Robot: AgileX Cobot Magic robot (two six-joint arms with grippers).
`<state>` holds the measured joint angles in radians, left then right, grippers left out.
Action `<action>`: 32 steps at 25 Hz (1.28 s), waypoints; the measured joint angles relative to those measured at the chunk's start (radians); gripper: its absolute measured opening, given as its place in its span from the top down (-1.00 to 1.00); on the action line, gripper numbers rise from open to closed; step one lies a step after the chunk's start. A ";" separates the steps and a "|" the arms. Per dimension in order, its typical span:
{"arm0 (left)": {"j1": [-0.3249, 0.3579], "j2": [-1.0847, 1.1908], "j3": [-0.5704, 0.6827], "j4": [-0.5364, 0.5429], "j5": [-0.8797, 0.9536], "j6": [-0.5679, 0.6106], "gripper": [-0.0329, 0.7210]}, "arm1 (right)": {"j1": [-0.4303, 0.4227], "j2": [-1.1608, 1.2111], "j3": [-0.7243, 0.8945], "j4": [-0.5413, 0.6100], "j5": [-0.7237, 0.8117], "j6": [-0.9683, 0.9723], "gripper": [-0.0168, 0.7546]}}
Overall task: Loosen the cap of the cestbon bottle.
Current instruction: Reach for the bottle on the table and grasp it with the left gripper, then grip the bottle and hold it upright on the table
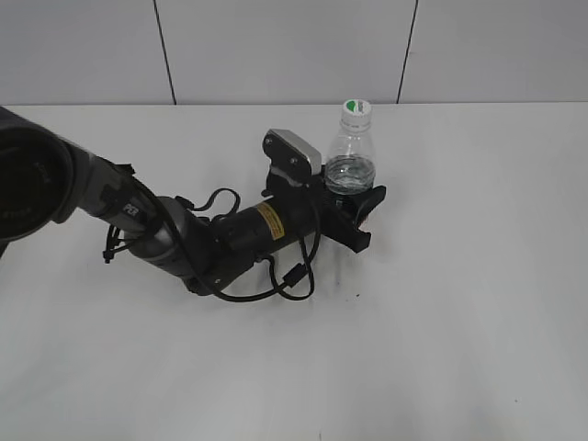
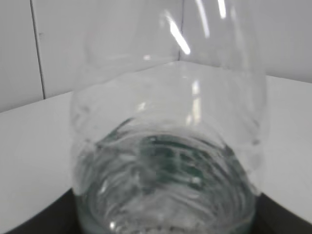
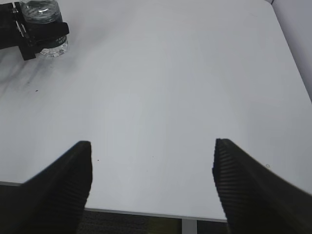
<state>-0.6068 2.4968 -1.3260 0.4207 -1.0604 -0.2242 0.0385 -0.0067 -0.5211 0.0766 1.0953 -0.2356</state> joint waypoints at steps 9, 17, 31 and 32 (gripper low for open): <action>0.009 -0.089 0.112 0.093 -0.023 -0.002 -0.15 | 0.000 0.000 0.000 0.000 0.000 0.000 -0.57; 0.057 -0.180 0.312 0.137 -0.104 -0.003 -0.15 | 0.000 0.000 0.000 0.000 0.000 0.000 -0.57; 0.061 -0.208 0.446 0.395 -0.148 -0.003 -0.15 | 0.000 0.000 0.000 0.000 0.000 0.000 -0.57; 0.066 -0.208 0.446 0.399 -0.149 -0.003 -0.15 | 0.000 0.000 0.000 0.000 0.000 0.000 -0.57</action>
<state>-0.5411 2.2886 -0.8799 0.8194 -1.2092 -0.2276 0.0385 -0.0067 -0.5211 0.0766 1.0953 -0.2356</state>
